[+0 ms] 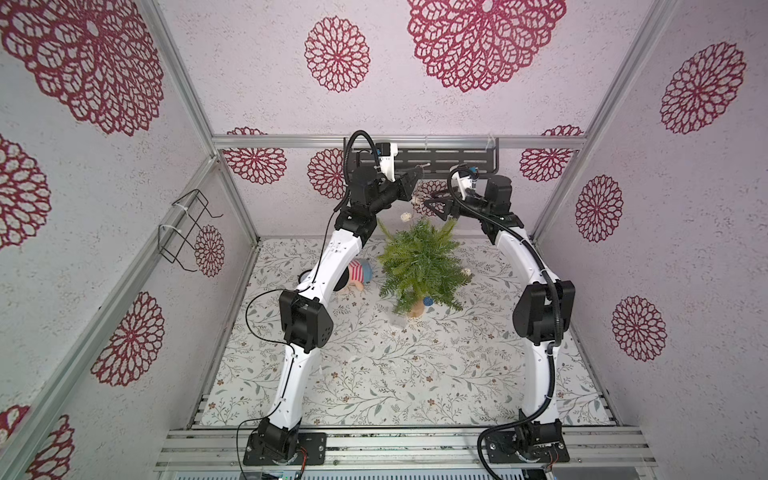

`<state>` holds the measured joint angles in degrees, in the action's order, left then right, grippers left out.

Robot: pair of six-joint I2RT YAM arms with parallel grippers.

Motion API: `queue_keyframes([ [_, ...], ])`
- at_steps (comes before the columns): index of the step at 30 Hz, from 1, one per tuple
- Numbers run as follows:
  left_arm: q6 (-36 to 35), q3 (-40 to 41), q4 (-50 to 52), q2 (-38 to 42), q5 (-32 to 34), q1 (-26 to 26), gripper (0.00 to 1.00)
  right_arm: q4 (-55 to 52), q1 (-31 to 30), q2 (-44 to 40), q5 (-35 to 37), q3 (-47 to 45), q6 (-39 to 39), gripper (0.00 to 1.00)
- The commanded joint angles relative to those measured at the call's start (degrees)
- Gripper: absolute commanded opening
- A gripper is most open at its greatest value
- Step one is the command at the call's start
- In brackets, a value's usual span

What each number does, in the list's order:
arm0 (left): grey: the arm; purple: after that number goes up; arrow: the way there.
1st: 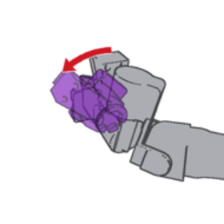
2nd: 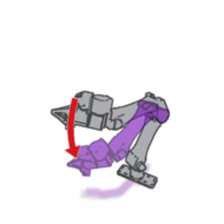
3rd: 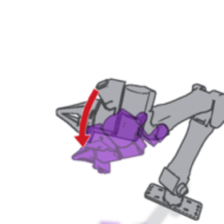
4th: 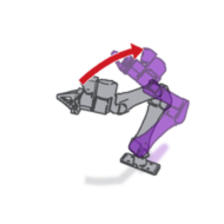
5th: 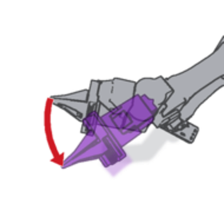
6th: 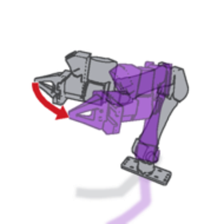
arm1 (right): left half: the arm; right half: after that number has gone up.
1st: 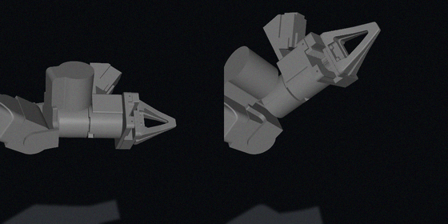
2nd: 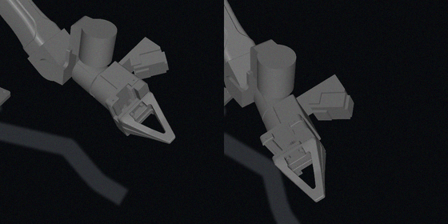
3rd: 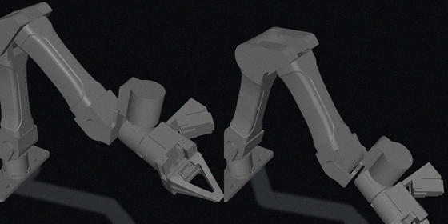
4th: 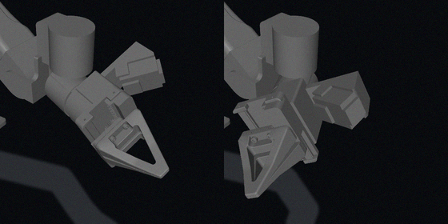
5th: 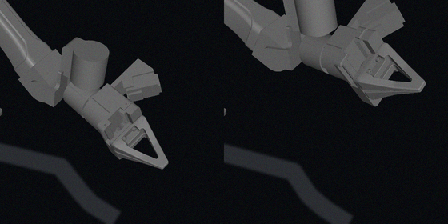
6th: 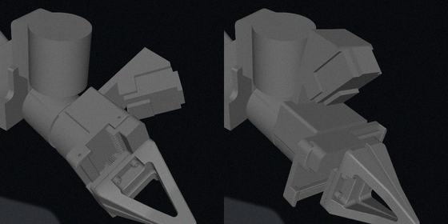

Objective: Remove string lights from the small christmas tree
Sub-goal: Remove the light string from the Christmas tree.

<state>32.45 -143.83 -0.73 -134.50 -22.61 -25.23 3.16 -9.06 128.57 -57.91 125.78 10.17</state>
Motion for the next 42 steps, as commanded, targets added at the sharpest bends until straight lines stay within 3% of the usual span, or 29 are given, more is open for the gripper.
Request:
queue_keyframes([
  [1,-1.61,-1.15,-0.12,1.10,-0.99,-0.17,0.00,1.58,1.09,-4.38,-1.24,-0.96,-3.44,0.80],
  [6,-1.10,-1.72,0.15,0.81,-1.56,-0.30,0.00,3.61,0.72,-2.64,-1.19,0.40,-1.67,0.84],
  [11,-0.72,-1.72,0.20,0.79,-2.65,-0.40,0.00,3.93,0.43,0.59,-0.05,5.31,1.91,0.85],
  [28,-1.42,-3.48,2.30,0.34,-4.81,-1.79,0.00,7.98,-1.03,3.40,1.25,7.20,4.03,0.85],
  [37,-2.17,-3.48,2.84,-0.01,-5.37,-3.18,0.00,11.16,-2.00,6.91,3.52,10.88,7.48,0.75],
  [42,-2.83,-2.99,3.30,-0.03,-5.51,-3.53,0.00,11.60,-2.54,8.30,6.27,12.56,7.99,0.62],
])
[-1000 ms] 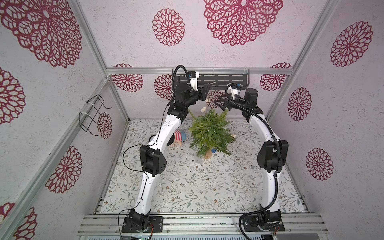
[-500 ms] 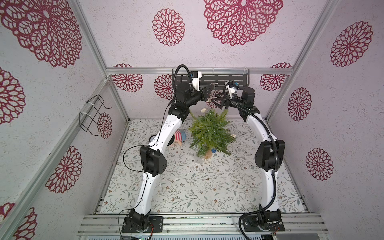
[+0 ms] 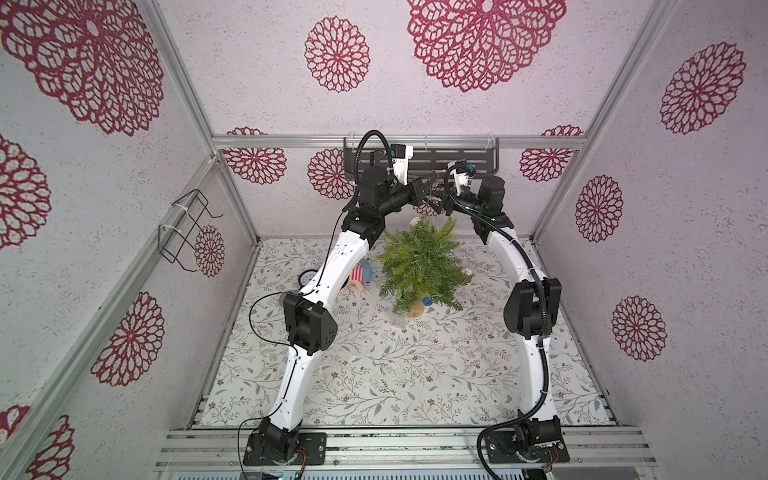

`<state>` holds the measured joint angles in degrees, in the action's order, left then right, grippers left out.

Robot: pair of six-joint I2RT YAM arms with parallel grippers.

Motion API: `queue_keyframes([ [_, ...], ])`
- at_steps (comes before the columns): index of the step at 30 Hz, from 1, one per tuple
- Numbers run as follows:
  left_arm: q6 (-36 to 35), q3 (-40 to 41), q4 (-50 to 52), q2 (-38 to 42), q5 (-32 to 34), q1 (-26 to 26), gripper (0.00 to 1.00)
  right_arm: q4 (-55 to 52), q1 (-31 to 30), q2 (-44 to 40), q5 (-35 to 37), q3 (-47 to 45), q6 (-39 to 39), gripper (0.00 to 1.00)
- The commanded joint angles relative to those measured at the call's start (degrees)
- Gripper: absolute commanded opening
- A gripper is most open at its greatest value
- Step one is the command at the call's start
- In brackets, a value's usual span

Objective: Remove string lights from the small christmas tree
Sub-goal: Remove the light string from the Christmas tree.

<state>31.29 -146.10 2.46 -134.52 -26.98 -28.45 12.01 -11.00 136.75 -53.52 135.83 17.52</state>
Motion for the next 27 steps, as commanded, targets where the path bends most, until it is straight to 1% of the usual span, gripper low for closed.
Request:
queue_keyframes([
  [1,-1.79,-0.74,0.17,0.03,-1.12,-0.38,0.00,2.62,-0.64,0.18,2.35,2.51,0.40,0.60],
  [4,-2.35,-0.50,0.27,0.26,-1.14,-0.38,0.00,2.33,-0.67,0.14,3.51,2.64,-0.37,0.53],
  [6,-2.68,-0.24,0.35,0.42,-1.14,-0.36,0.00,2.29,-0.64,-0.14,4.62,2.60,-0.63,0.45],
  [8,-2.94,-0.07,0.53,0.46,-1.10,-0.34,0.00,1.67,-0.68,-0.46,5.68,2.60,-1.43,0.38],
  [15,-3.87,1.68,0.75,1.94,3.82,0.21,0.00,-3.45,-0.32,-2.70,7.31,2.16,-5.29,0.16],
  [20,-4.03,2.83,-0.64,2.49,6.63,0.67,0.00,-4.90,-0.07,-5.57,7.58,-0.21,-5.98,0.09],
  [24,-4.04,3.05,-1.77,2.42,7.33,1.00,0.01,-6.91,0.04,-8.80,11.11,-3.11,-7.97,0.00],
  [27,-3.58,3.09,-2.11,2.27,8.37,1.46,0.04,-8.93,0.24,-10.38,13.60,-3.75,-8.98,0.00],
])
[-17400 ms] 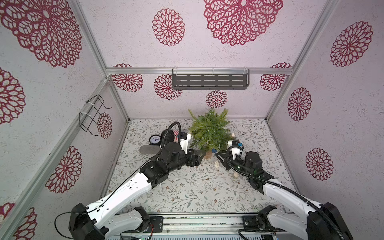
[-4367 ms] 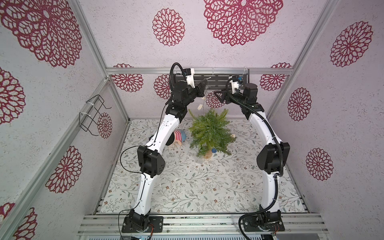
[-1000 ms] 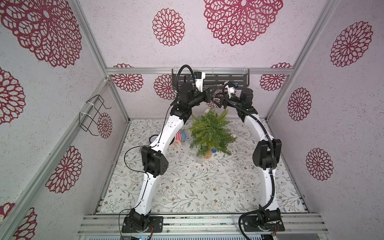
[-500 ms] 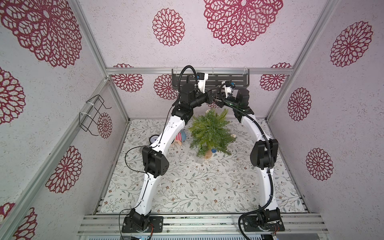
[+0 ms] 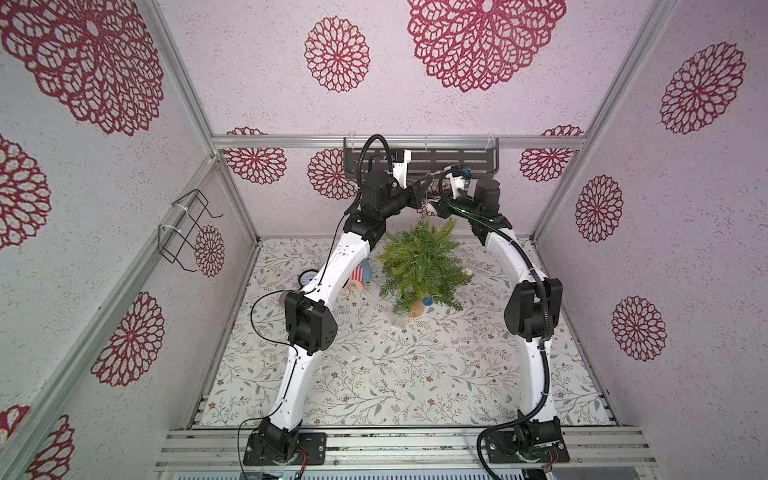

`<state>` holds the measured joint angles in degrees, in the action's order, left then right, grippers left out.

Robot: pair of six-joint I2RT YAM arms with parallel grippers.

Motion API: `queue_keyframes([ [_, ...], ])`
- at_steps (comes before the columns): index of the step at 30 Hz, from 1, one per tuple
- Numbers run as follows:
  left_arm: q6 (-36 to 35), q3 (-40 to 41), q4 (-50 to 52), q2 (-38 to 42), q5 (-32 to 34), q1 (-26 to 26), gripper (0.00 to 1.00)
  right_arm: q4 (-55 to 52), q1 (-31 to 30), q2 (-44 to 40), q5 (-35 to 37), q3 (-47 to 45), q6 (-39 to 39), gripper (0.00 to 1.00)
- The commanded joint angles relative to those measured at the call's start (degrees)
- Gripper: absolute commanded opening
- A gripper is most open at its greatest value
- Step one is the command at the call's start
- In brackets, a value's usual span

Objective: Remove string lights from the small christmas tree
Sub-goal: Remove the light string from the Christmas tree.

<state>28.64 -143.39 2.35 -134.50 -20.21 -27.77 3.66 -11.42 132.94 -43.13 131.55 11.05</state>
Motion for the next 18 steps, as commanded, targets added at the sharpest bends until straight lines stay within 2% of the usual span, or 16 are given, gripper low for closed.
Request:
queue_keyframes([
  [1,-0.56,0.30,-2.00,2.28,1.98,0.98,0.07,-1.19,0.73,-7.00,3.75,0.49,-2.48,0.00],
  [3,0.18,0.47,-2.14,2.61,1.89,1.30,0.22,-2.38,0.93,-8.06,4.39,0.53,-2.77,0.00],
  [6,0.01,1.59,-2.59,3.44,1.74,1.35,0.27,-3.64,0.98,-9.72,6.43,0.55,-3.14,0.00],
  [7,-0.12,1.76,-2.61,3.61,1.60,1.40,0.33,-3.85,0.99,-10.16,7.21,0.59,-3.01,0.00],
  [9,-0.15,2.03,-2.16,4.27,1.90,1.40,0.54,-4.40,1.04,-11.05,9.18,0.60,-2.46,0.00],
  [15,-2.08,4.99,1.07,8.47,1.92,1.66,0.74,-7.95,1.04,-13.23,13.17,0.64,-3.75,0.00],
  [18,-2.58,7.78,1.70,10.84,2.17,2.17,0.78,-9.50,1.11,-13.76,16.08,1.14,-4.65,0.00],
])
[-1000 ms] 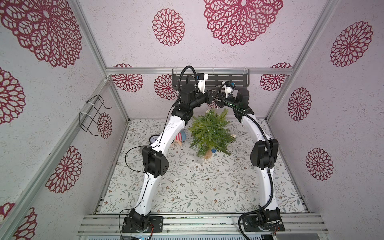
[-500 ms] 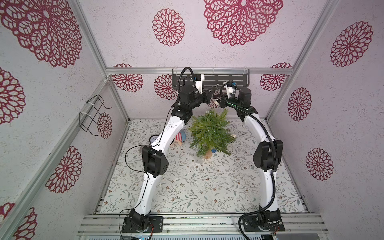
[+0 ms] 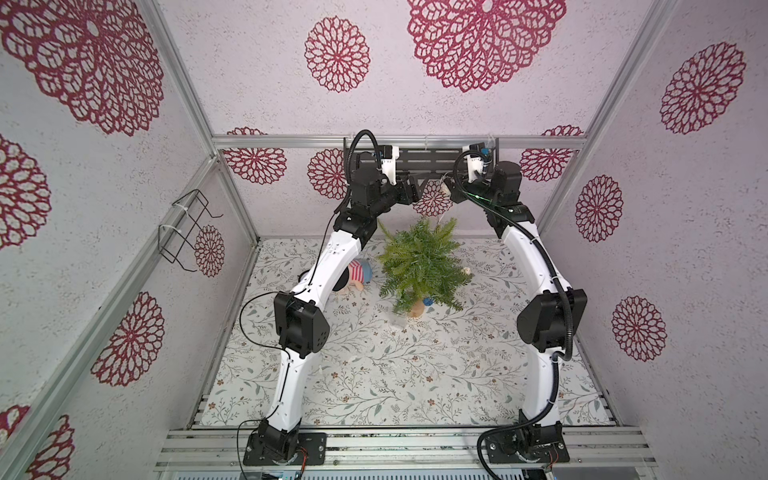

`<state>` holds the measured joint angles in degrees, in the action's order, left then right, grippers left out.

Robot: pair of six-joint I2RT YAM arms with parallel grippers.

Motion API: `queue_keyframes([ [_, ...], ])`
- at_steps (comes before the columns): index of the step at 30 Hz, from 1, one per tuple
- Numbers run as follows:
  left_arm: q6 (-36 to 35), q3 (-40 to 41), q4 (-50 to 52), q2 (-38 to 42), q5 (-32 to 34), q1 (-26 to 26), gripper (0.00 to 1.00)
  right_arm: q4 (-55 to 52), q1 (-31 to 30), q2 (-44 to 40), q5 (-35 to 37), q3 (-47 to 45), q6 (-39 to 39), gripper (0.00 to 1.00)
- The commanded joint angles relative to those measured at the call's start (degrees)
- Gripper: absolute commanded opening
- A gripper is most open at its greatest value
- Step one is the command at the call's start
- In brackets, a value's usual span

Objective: Remove string lights from the small christmas tree
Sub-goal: Remove the light string from the Christmas tree.

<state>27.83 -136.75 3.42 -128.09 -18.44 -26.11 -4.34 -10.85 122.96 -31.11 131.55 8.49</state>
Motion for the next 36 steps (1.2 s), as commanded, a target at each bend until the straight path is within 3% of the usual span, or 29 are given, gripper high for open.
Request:
queue_keyframes([
  [1,-1.88,1.66,1.38,5.05,0.57,0.70,0.79,-2.06,0.55,-3.78,4.84,1.66,-2.31,0.00],
  [16,-2.27,18.44,11.93,22.84,3.99,3.39,0.79,-5.45,3.33,-6.04,15.31,4.24,-1.10,0.00],
  [27,-2.18,39.24,14.67,40.56,4.92,6.28,0.81,-8.57,4.37,-8.59,19.47,4.07,-2.33,0.00],
  [36,3.36,54.18,13.89,53.64,5.93,6.31,0.80,-12.97,4.49,-12.12,25.50,3.92,-5.12,0.00],
])
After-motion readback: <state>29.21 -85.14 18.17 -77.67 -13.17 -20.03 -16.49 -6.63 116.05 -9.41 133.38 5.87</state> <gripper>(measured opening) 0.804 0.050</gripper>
